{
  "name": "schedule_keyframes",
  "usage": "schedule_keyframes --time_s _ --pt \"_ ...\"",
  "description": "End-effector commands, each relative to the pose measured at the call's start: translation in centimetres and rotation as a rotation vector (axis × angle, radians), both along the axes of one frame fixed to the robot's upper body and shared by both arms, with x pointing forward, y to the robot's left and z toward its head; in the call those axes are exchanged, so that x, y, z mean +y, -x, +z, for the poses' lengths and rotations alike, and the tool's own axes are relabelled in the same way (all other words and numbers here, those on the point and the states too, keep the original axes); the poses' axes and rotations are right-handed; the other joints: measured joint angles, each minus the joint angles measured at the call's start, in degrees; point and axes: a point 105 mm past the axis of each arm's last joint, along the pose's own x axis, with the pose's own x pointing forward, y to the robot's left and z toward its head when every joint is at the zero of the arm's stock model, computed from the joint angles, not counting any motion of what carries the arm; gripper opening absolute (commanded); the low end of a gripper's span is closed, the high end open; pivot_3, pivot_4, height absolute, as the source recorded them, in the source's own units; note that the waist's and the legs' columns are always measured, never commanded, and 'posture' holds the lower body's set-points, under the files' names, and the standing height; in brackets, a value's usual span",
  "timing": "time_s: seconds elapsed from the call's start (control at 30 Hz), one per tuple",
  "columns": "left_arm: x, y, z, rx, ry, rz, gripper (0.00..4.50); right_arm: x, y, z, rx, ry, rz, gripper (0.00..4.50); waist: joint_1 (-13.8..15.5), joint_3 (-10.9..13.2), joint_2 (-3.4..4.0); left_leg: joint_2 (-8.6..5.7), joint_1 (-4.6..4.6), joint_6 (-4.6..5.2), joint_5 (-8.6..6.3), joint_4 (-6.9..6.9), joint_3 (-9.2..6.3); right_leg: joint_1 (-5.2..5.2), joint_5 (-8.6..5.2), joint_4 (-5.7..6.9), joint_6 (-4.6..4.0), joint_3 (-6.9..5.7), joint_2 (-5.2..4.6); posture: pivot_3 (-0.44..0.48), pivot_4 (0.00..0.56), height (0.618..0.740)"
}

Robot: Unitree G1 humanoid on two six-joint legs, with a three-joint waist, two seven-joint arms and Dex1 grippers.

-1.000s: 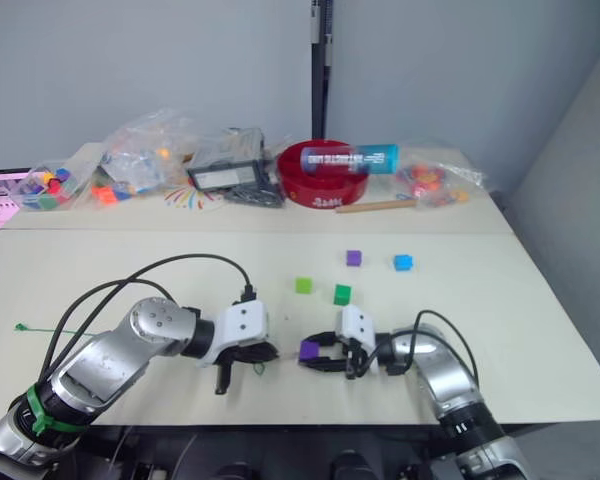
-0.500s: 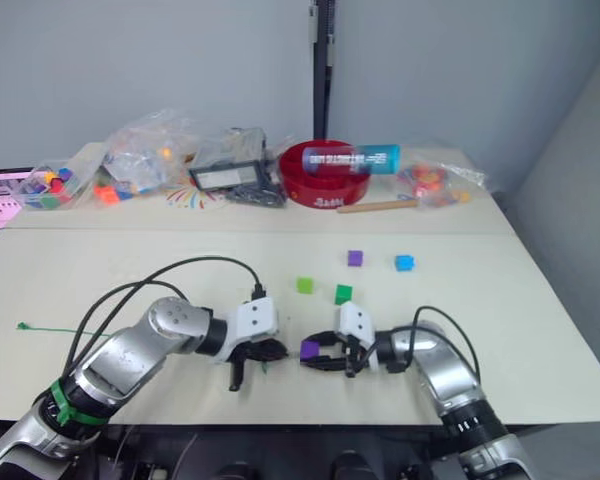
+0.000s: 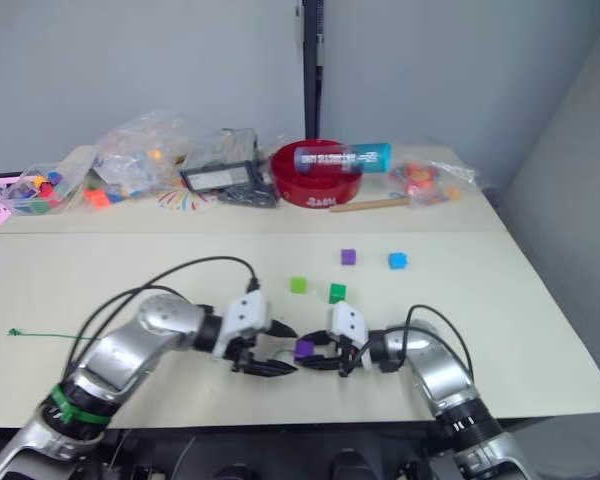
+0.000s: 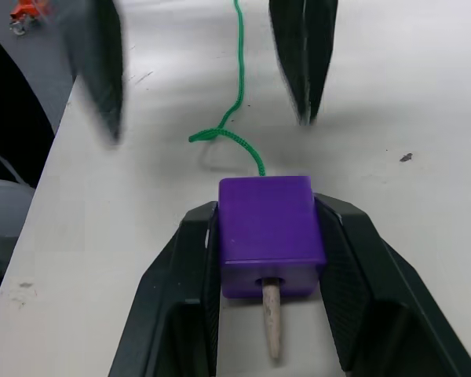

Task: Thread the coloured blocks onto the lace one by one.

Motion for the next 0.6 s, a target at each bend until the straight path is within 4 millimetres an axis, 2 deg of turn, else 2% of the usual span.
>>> schedule_keyframes --time_s 0.03,0.13,0.2,0.43,0.6 --pt "2.0 0.1 0.3 -0.029 -0.014 0.01 2.94 -1.3 0.4 -2.4 0.077 0.087 -0.041 1.18 0.02 0.0 -0.01 0.01 0.0 0.0 0.0 0.0 0.0 0.01 0.0 -0.02 0.0 0.0 0.0 0.0 0.15 0.731" --pt "3.2 0.0 -0.6 -0.038 -0.045 0.04 2.94 -1.5 0.4 -2.2 0.076 0.088 -0.041 1.18 0.27 0.0 -0.01 -0.02 -0.02 0.0 0.0 0.0 0.02 0.01 0.0 -0.06 -0.01 0.0 -0.05 0.0 0.15 0.731" --pt "3.2 0.2 -1.2 -0.023 -0.04 0.044 2.94 -1.5 0.5 -2.1 0.075 0.089 -0.044 1.18 0.39 0.0 -0.02 -0.03 -0.04 0.0 0.0 0.01 0.02 0.02 0.01 -0.08 -0.01 -0.01 -0.06 0.0 0.15 0.731" --pt "1.5 0.7 -2.1 0.004 0.014 0.053 2.94 -1.6 0.4 -1.9 0.07 0.093 -0.061 1.18 0.38 0.01 -0.02 -0.04 -0.05 0.0 0.0 0.01 0.02 0.02 0.01 -0.08 0.0 -0.01 -0.07 0.0 0.15 0.731" --pt "0.6 0.0 -3.8 0.024 -0.008 0.111 2.94 -1.5 0.4 -1.1 0.055 0.081 -0.084 1.18 0.51 0.01 -0.02 -0.05 -0.06 0.0 0.0 0.01 0.01 0.01 0.01 -0.07 -0.01 -0.01 -0.08 0.0 0.15 0.731"
